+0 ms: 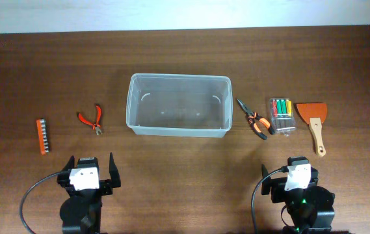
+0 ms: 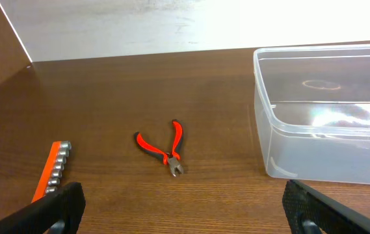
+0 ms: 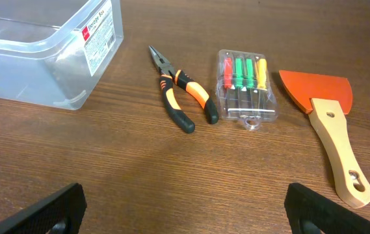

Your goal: Pack container

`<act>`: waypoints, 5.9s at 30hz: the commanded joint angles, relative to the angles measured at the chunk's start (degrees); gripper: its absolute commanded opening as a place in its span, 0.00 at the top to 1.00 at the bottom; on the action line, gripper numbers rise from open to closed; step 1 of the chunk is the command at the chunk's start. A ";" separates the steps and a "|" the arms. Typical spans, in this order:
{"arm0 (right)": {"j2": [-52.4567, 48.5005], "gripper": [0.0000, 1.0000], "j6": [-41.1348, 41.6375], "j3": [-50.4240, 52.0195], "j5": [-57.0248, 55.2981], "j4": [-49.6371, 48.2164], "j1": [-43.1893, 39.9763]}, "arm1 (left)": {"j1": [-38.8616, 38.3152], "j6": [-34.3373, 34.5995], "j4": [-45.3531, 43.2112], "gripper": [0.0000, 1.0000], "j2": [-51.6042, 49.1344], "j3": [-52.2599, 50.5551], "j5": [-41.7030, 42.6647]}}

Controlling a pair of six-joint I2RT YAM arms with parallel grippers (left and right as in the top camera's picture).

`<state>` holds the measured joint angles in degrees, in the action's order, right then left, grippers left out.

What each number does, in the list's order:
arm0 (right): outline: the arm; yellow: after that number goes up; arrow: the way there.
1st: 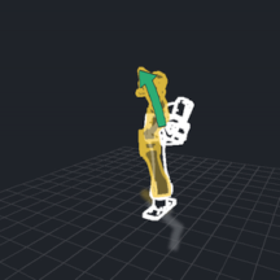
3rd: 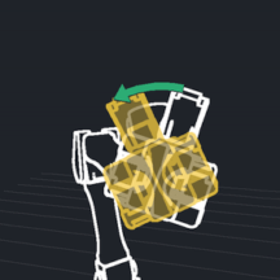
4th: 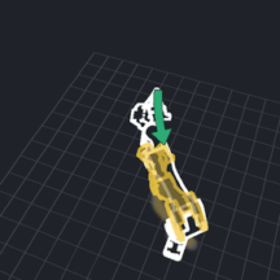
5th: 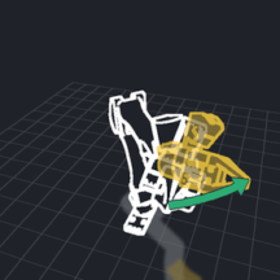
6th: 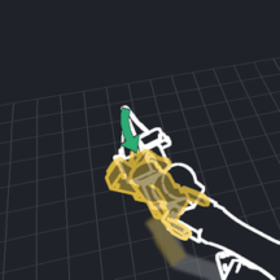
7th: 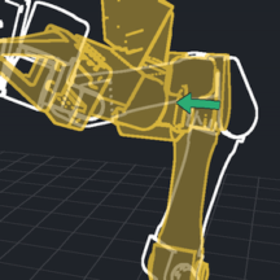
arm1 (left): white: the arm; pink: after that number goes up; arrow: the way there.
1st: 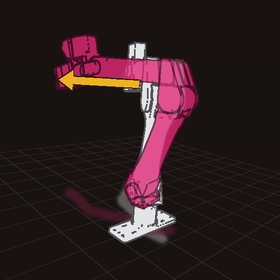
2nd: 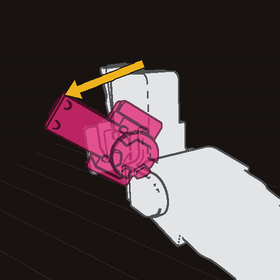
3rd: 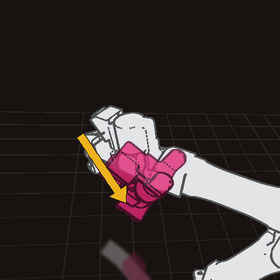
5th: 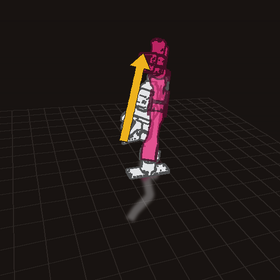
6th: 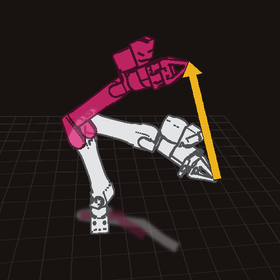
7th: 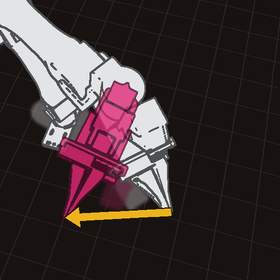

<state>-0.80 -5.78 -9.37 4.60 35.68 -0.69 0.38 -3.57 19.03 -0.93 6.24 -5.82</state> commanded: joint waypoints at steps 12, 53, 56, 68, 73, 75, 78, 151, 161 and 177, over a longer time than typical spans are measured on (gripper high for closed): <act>0.61 0.02 0.72 0.35 0.74 -0.15 0.42 | -0.02 0.57 -0.15 0.01 0.63 -0.42 0.61; 0.61 0.02 0.22 0.37 0.70 -1.73 0.35 | -0.02 0.57 -0.31 0.01 0.63 -0.42 3.15; 0.61 0.02 0.31 0.37 2.43 -4.92 0.31 | -0.02 0.57 -0.15 0.01 0.63 -0.42 7.74; 0.52 0.02 9.07 0.09 4.37 -8.92 0.31 | -0.02 0.59 -0.13 0.01 -0.79 0.09 10.16; -2.03 0.02 12.31 -5.20 4.42 -9.11 0.31 | 0.00 0.55 -0.15 0.01 -3.52 5.09 8.83; -4.61 0.02 12.31 -8.22 4.20 -9.07 0.31 | 0.00 0.57 -0.09 0.01 -5.92 7.89 6.91; -11.56 0.02 12.33 -14.51 4.24 -7.48 0.31 | 0.04 0.55 0.33 0.01 -11.32 12.63 5.77; -117.72 0.09 -13.49 -77.72 -5.09 18.88 -23.06 | 3.06 -5.29 17.05 0.01 -64.76 54.88 -0.66; -117.77 0.18 -13.51 -74.88 -5.11 16.52 -23.06 | 3.06 -5.29 17.05 0.01 -64.76 54.88 -0.63; -117.87 0.26 -11.15 -70.75 -5.09 10.93 -23.06 | 3.06 -5.29 17.05 0.01 -64.76 54.88 -0.66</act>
<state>-117.89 -18.70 -80.55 -0.21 47.18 -23.49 3.14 -7.92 36.05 -65.54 59.83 -6.07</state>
